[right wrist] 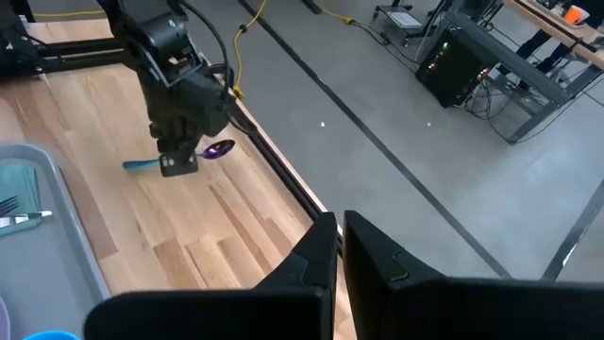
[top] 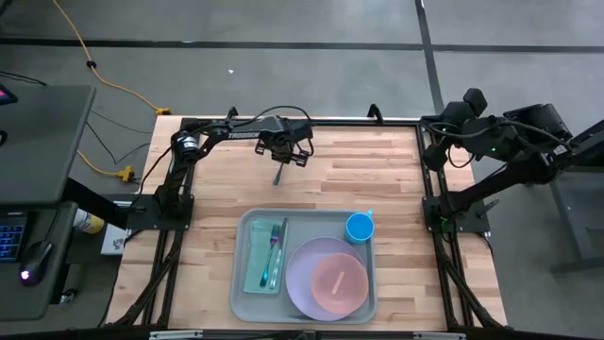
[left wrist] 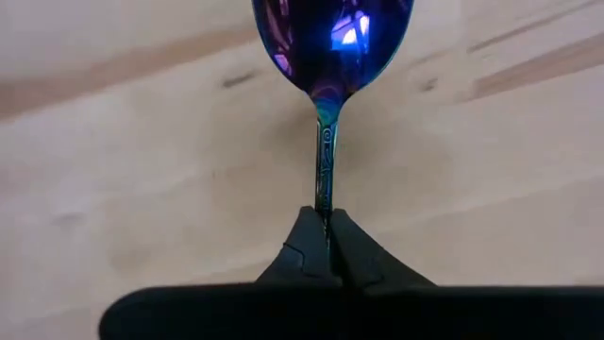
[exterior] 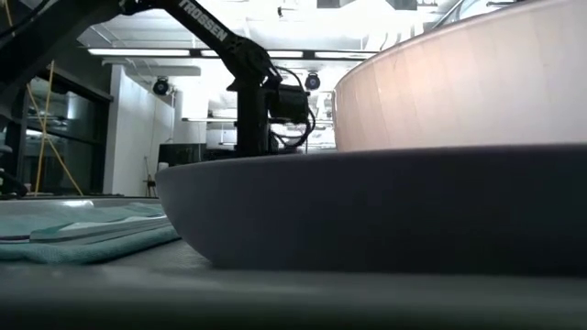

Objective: Set up tray
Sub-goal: Put the blue spoon on top of the blue napkin to the left of the blue fork

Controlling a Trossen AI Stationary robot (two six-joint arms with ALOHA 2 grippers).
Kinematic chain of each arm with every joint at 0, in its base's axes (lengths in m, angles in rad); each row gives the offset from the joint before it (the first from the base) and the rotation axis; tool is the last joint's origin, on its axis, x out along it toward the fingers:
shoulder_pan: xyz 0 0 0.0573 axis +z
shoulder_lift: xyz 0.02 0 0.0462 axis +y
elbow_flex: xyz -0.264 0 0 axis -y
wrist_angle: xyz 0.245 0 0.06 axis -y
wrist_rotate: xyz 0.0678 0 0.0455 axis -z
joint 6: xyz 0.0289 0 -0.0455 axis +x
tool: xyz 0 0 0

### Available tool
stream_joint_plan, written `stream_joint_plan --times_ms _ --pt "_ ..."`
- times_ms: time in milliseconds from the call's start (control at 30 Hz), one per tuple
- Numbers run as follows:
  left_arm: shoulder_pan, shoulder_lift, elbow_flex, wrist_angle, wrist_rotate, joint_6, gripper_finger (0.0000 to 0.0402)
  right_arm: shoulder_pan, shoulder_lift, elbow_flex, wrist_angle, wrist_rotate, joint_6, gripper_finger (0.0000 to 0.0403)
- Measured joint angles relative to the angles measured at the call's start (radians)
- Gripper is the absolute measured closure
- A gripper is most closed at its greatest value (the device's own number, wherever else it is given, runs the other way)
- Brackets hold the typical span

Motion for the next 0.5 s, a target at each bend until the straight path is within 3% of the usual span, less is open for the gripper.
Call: stream_joint_plan --times_ms 500 --pt "-0.001 -0.149 0.001 -0.109 -0.021 0.263 0.0390 0.000 0.000 0.000 0.004 0.005 0.008 0.0403"
